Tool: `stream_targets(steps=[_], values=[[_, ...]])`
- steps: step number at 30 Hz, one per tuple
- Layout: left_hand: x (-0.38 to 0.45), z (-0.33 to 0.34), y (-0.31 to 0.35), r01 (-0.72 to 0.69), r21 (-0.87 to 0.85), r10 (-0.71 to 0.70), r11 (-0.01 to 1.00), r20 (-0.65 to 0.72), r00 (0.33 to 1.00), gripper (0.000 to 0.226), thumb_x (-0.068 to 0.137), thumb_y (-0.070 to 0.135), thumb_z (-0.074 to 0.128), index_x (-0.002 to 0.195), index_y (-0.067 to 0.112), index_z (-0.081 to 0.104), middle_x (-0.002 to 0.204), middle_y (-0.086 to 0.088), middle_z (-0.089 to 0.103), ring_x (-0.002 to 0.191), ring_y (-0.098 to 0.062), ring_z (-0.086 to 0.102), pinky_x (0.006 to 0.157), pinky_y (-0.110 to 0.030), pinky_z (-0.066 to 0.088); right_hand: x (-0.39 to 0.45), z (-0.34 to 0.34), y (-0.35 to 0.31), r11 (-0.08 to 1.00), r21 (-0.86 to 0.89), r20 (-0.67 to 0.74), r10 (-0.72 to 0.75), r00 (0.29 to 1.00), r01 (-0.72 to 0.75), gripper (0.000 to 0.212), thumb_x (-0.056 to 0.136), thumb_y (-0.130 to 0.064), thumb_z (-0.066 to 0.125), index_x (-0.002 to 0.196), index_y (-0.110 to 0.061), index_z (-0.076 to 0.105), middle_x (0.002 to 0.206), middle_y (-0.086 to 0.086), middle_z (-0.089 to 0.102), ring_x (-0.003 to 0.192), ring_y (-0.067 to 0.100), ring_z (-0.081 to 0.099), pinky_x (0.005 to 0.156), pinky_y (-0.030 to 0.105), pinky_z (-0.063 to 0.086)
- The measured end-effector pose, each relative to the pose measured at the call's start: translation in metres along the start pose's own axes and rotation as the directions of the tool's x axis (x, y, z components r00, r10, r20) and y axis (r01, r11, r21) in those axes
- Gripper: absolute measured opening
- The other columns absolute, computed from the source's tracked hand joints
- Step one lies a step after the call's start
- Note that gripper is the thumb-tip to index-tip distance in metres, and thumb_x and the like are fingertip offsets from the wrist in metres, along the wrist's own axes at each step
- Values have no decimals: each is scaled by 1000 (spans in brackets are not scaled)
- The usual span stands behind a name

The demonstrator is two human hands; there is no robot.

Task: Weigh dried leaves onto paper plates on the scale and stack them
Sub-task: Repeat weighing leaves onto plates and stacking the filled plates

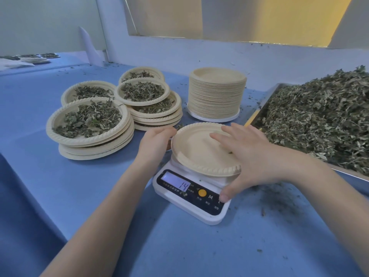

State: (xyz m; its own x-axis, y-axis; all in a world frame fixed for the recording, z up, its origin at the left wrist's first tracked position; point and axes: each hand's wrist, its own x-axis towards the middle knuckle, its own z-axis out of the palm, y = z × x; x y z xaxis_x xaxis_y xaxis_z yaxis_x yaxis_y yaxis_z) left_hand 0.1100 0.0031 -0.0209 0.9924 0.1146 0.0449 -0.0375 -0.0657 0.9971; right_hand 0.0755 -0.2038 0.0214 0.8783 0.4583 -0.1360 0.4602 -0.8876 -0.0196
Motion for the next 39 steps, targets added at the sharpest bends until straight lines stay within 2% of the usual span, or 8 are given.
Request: stream_targets(steps=[9, 13, 17, 20, 28, 32, 35, 39], values=[[1, 3, -2, -55, 71, 54, 996, 17, 998, 22, 87, 7, 51, 78, -12, 56, 74, -9, 40, 73, -18, 36, 74, -32, 28, 5, -1, -8, 998, -52, 55, 41, 998, -38, 138, 46, -79, 69, 149, -32, -10, 156, -3, -18, 141, 16, -24, 112, 41, -19], [1, 5, -2, -21, 52, 21, 998, 0, 1000, 19, 88, 7, 53, 78, 5, 69, 69, 1, 59, 76, -16, 51, 77, -32, 39, 14, -7, -18, 993, -117, 112, 32, 993, -19, 137, 50, -72, 75, 149, -30, -9, 156, -1, -18, 141, 21, -24, 113, 41, -14], [0, 6, -2, 7, 38, -6, 999, -25, 1000, 25, 87, 10, 55, 107, 11, 71, 107, -4, 69, 109, -22, 59, 103, -43, 42, 14, -9, -23, 990, -144, 142, 15, 990, 6, 131, 56, -67, 75, 150, -29, -8, 157, 1, -18, 142, 23, -22, 114, 41, -11], [0, 5, -2, 17, 48, -15, 999, -43, 999, 28, 87, 11, 56, 112, 12, 69, 114, -6, 67, 115, -23, 57, 105, -46, 40, 9, -10, -21, 993, -117, 139, -17, 990, 33, 127, 60, -66, 74, 149, -31, -9, 157, 0, -18, 142, 20, -22, 113, 38, -13], [1, 1, -4, 41, -35, -43, 999, -68, 997, 20, 87, 14, 57, 95, 16, 75, 103, -5, 71, 104, -24, 63, 94, -38, 48, -2, -14, -13, 994, 78, 59, -86, 995, 82, 126, 55, -71, 72, 148, -37, -6, 151, -23, -10, 135, -2, -11, 107, 23, -7], [1, -1, -3, 50, -63, -55, 997, -85, 995, 16, 86, 17, 59, 84, 22, 75, 93, -1, 73, 97, -21, 66, 90, -37, 50, 1, -17, -15, 991, 101, 22, -91, 996, 89, 127, 51, -75, 68, 149, -37, -3, 150, -22, 0, 139, 9, -2, 114, 31, 2], [4, -4, 0, -51, 63, 61, 997, -157, 986, 19, 88, 15, 56, 96, 20, 72, 98, 3, 71, 101, -15, 63, 95, -34, 47, 0, -22, -16, 985, 141, -4, -102, 995, 102, 130, 44, -81, 59, 149, -37, -2, 151, -23, 0, 139, 5, -2, 115, 30, 2], [1, 2, 25, -301, 218, 336, 928, -149, 930, 22, 88, 14, 55, 103, 22, 70, 98, 19, 68, 94, 9, 59, 80, -10, 44, -3, -31, -10, 976, 197, -70, -84, 994, 96, 124, 49, -79, 57, 150, -36, 0, 155, -20, 0, 141, 1, -2, 116, 27, -1]])
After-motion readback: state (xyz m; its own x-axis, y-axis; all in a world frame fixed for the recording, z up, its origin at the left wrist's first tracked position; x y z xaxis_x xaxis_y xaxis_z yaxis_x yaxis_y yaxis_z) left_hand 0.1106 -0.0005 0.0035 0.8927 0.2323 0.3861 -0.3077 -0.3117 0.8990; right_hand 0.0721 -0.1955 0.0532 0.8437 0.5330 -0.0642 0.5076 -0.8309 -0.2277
